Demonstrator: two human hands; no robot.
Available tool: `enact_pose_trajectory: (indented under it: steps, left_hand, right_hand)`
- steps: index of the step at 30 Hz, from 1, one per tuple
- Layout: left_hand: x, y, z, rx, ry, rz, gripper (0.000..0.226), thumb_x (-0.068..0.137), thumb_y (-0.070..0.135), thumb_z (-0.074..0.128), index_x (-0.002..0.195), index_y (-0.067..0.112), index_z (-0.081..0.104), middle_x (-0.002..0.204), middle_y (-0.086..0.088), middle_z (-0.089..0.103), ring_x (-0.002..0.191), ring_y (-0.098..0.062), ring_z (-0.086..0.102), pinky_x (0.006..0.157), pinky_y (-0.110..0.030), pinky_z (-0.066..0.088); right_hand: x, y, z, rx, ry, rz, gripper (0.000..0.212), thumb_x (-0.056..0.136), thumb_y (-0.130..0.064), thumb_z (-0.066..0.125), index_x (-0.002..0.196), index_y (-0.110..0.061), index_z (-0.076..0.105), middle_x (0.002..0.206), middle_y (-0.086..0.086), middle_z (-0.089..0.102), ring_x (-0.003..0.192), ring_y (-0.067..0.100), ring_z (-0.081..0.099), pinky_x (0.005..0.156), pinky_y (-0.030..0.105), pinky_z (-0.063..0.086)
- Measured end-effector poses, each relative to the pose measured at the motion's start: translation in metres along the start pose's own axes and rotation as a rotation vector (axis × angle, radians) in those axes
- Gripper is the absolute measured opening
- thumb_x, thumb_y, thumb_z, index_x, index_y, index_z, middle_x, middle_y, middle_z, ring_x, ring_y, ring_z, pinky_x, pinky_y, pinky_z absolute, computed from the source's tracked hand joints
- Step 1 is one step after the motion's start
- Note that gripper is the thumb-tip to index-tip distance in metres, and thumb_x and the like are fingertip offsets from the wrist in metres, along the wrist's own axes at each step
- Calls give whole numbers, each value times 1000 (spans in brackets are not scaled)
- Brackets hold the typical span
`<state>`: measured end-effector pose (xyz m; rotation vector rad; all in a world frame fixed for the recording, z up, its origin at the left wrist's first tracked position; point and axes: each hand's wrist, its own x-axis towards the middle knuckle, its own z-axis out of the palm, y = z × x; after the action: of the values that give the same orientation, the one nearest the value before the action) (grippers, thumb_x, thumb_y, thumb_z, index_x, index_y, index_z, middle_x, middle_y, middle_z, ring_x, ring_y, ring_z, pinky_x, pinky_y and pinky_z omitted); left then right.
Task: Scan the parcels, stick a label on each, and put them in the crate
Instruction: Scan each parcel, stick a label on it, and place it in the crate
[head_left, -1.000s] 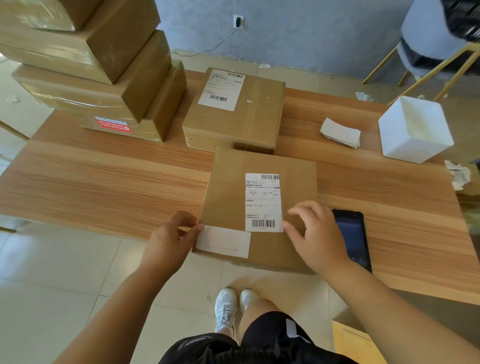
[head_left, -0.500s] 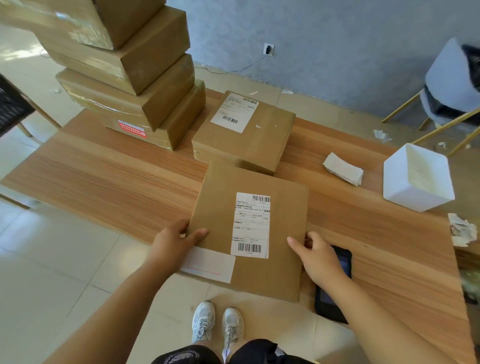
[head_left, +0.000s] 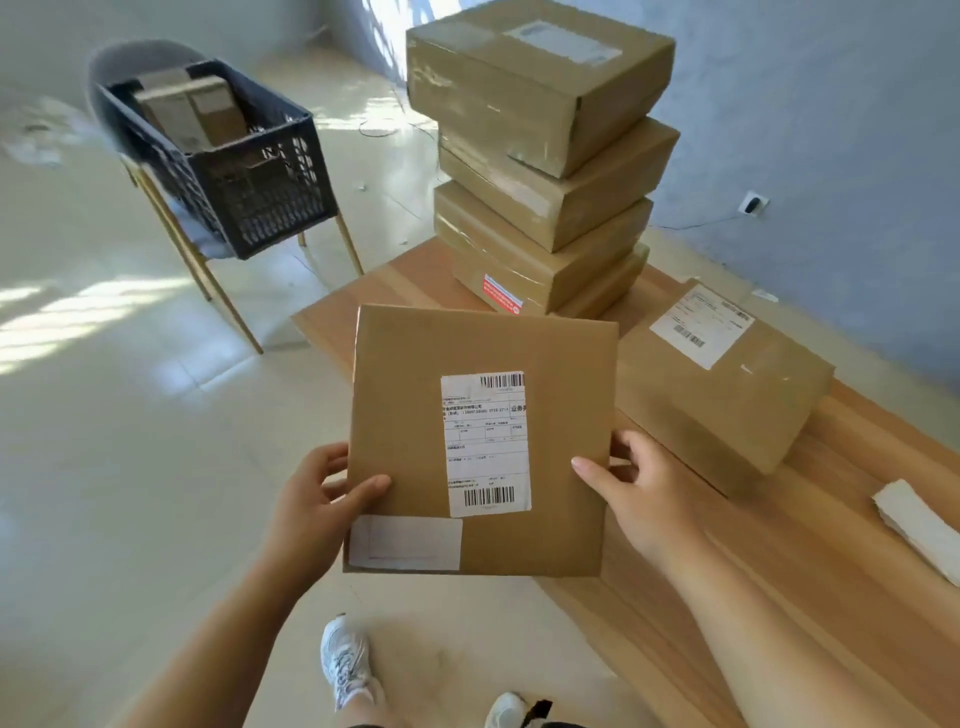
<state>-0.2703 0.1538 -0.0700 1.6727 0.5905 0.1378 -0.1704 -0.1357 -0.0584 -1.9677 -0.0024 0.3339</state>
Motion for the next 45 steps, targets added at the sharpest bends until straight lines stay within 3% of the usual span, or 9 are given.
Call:
enact_pose_trajectory:
  steps: [5,11,16,19,26,31,36,40,45]
  left_hand:
    - [43,-4,-91,-37,116,-9,33,80,17,72,107,25,55,110,7,62,91,-12,66,66,-23,51]
    - [105,4,-199,-17,204,8,32,81,23,70,107,27,53,108,10,61,84,-5,66,59,-19,51]
    - [160,11,-264,27,213,7,45,82,26,70,122,27,50,110,7,60,88,-13,66,66,-29,53]
    - [196,14,-288,22,201,25,44,82,26,69,122,33,51,110,9,61,85,-9,68,65,-25,53]
    - [307,35,-335,74,217,41,41,81,26,70,113,41,50,103,10,63,78,2,66,54,-14,49]
    - [398,66,-381,180,270,7,45,78,24,74,117,32,52,112,6,62,105,-14,58,87,-37,48]
    - [485,93,-424,186,327,45,40,78,17,74,111,25,53,109,12,59,101,-13,57,69,-21,45]
    - [546,105,-451,131,365,17,30,83,16,68,106,22,49,104,6,60,91,-17,63,62,-22,46]
    - [633,137,-486,151,363,107,47,86,28,64,127,37,43,102,7,57,82,-11,61,56,-18,44]
  right_hand:
    - [53,-57,94,-24,-94,-88,30,74,-46,72,101,-38,61,100,-23,67,91,0,65,77,28,51]
    - [101,-124,211,3,-157,-153,23,80,-38,71,101,-41,63,99,-24,68,88,-6,64,71,19,47]
    - [139,-167,280,21,-190,-155,25,81,-41,68,105,-43,62,99,-29,66,88,-11,61,69,16,46]
    - [166,-188,311,14,-199,-158,17,85,-34,67,99,-43,63,94,-35,65,85,-13,61,67,17,47]
    - [271,-235,378,33,-215,-117,19,83,-19,71,91,-36,69,91,-19,73,88,-1,66,82,28,52]
    - [362,-289,436,89,-237,-123,30,79,-13,74,99,-33,64,99,-12,70,94,10,66,79,27,53]
    - [441,-350,492,83,-218,-152,38,82,-22,73,114,-32,54,107,-8,64,97,15,63,77,30,53]
    - [492,-394,526,72,-214,-151,30,87,-31,67,115,-26,56,112,-4,63,101,19,61,84,36,53]
    - [559,-453,560,160,-251,-133,26,90,-40,61,100,-16,62,103,0,68,101,22,63,86,41,53]
